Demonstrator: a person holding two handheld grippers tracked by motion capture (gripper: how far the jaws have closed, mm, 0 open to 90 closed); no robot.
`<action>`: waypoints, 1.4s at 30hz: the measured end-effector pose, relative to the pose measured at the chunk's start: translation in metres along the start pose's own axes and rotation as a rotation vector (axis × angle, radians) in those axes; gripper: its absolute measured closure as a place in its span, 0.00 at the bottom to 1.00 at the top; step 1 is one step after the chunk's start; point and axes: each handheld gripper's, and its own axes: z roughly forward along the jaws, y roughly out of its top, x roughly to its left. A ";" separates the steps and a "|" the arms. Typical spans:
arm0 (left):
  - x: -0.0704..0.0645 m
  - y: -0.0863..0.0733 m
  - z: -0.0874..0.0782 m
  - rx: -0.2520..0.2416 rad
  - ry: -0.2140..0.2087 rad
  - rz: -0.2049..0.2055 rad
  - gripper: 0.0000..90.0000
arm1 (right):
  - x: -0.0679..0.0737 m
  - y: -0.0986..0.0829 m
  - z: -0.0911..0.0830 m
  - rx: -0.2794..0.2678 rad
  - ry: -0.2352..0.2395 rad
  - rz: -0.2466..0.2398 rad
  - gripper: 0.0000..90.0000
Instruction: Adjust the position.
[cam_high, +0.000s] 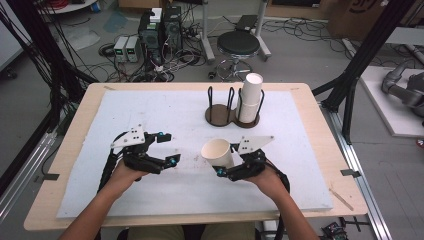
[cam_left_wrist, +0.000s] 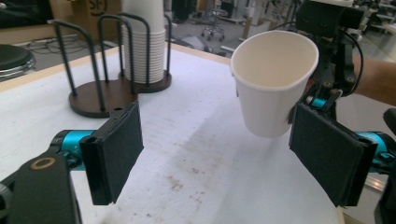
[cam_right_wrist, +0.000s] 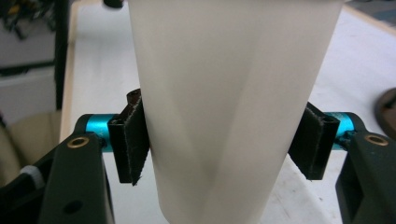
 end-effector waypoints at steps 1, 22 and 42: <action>0.001 -0.002 -0.002 -0.004 0.010 -0.002 0.19 | 0.000 -0.002 -0.002 -0.013 -0.010 0.006 0.35; 0.015 -0.034 -0.030 -0.089 0.167 -0.019 0.19 | -0.008 -0.029 -0.035 -0.198 -0.256 0.064 0.35; 0.019 -0.036 -0.040 -0.126 0.187 -0.034 0.19 | -0.010 -0.036 -0.049 -0.232 -0.341 0.098 0.35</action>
